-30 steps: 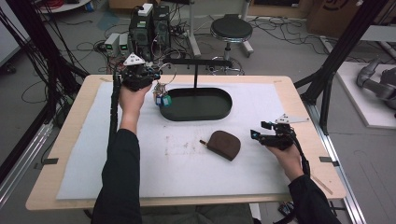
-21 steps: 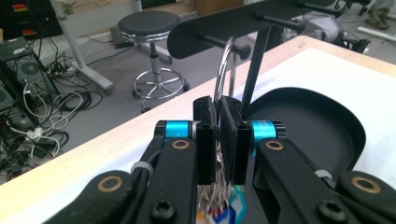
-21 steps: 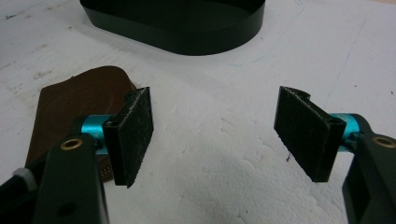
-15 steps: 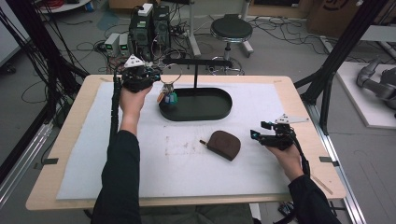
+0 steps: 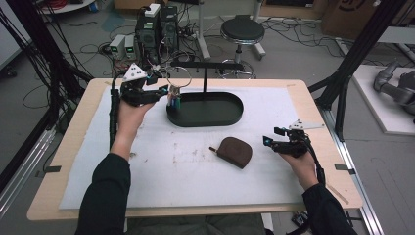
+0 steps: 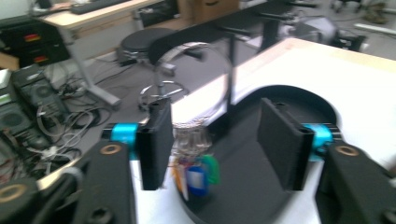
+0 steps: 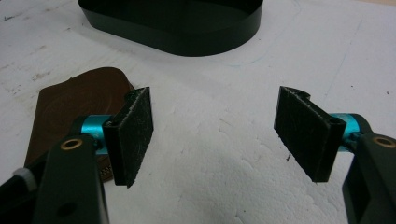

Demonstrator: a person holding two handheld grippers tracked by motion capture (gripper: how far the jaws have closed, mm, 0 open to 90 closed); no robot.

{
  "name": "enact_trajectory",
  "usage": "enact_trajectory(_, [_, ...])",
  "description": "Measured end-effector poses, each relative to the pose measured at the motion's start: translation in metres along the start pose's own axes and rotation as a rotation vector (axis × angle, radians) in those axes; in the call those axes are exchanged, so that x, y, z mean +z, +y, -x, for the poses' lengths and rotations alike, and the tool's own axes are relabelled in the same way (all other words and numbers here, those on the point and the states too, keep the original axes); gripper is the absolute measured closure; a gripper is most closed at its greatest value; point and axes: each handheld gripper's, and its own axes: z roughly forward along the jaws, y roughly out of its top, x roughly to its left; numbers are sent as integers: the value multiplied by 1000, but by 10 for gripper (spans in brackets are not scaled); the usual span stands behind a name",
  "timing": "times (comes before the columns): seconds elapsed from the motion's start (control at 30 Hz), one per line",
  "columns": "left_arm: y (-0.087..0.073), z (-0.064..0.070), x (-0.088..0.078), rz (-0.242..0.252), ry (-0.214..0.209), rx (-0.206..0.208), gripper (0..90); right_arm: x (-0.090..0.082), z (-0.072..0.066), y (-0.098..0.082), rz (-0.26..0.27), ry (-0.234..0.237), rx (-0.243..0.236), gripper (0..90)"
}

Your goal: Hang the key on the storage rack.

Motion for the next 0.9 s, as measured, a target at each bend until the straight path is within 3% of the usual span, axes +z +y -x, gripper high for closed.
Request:
enact_trajectory(0.27, [-30, 29, -35, 28, -68, 2, 336, 1, -1, 0, -3, -8, -8, 291])
enact_trajectory(0.6, [-76, 46, -67, 27, -69, -16, 253, 1, -1, 0, -7, -17, -10, 291])
enact_trajectory(0.9, [-116, 52, -86, 10, -34, -69, 226, -1, -2, 0, -11, -19, -7, 290])
